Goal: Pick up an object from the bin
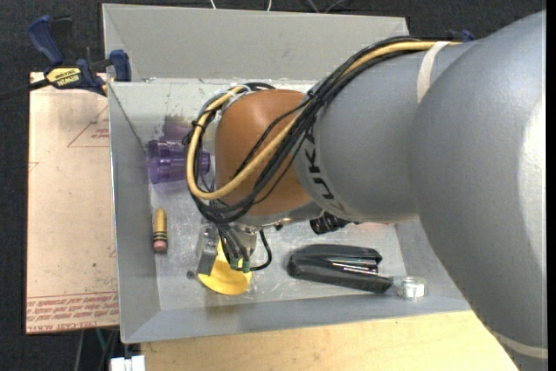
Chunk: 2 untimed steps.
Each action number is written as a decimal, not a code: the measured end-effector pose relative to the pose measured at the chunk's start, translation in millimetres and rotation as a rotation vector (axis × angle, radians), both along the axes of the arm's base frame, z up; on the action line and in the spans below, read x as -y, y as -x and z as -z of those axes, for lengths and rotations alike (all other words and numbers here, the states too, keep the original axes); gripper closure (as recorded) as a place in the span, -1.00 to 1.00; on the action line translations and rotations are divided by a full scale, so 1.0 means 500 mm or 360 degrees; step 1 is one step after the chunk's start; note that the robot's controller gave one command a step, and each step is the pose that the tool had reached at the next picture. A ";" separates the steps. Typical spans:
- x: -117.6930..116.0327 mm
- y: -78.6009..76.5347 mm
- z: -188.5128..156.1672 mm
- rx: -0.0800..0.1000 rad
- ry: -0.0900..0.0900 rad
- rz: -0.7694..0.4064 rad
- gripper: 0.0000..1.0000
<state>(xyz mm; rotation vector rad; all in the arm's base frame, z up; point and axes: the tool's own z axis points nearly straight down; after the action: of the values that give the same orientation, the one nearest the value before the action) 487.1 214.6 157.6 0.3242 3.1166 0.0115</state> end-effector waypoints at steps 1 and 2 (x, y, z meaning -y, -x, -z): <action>0.000 0.000 0.000 0.0000 0.0000 0.0001 1.00; 0.069 0.008 0.040 0.0000 -0.0001 0.0049 1.00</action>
Offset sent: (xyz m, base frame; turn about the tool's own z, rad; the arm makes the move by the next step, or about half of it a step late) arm -0.0044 -0.0389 -0.0217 0.0345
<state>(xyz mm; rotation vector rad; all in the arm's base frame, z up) 483.2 180.0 137.6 0.3724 3.1111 0.0127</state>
